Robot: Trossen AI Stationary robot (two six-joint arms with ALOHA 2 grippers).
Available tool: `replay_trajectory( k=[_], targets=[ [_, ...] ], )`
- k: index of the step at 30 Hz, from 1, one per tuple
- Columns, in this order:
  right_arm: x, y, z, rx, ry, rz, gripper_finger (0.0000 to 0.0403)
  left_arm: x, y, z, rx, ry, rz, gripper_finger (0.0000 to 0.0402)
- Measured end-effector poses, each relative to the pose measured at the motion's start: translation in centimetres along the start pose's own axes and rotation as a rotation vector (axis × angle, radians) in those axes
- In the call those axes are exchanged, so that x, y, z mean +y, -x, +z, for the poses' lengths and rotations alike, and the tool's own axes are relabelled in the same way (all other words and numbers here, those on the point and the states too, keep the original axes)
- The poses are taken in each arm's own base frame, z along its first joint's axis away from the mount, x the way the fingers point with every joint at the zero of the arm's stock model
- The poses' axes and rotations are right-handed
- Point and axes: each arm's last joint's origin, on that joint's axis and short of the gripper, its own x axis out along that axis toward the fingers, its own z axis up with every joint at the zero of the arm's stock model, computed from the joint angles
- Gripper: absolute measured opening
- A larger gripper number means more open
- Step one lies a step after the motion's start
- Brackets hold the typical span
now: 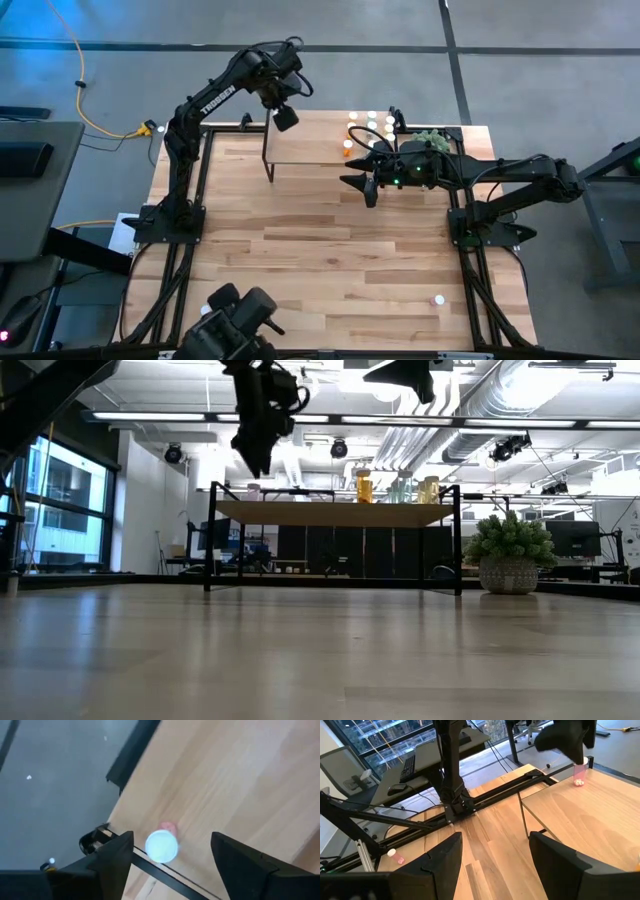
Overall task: Pick and place medicine bottles onto shelf by color
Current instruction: Put the right pink pill bottle onto the shelf aligned with the other pink pill bottle
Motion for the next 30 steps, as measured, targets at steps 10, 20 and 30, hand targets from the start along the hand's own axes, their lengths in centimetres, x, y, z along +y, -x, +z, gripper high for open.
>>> replay_trajectory(
  k=[10, 20, 30],
  targets=[
    [0.0, 0.0, 0.1, -0.008, 0.029, -0.002, 0.0223, -1.7, 9.3, -1.8, -0.452, 0.097, -0.321, 0.0247],
    [0.1, 0.0, 0.2, -0.029, 0.09, -0.016, 0.0223, -9.1, 15.1, -10.8, -1.087, -0.055, -0.513, 0.0215],
    [0.1, 0.0, 0.2, -0.025, 0.101, -0.002, 0.0223, -14.0, 7.2, -21.2, -1.508, 0.029, -0.715, 0.0196]
  ],
)
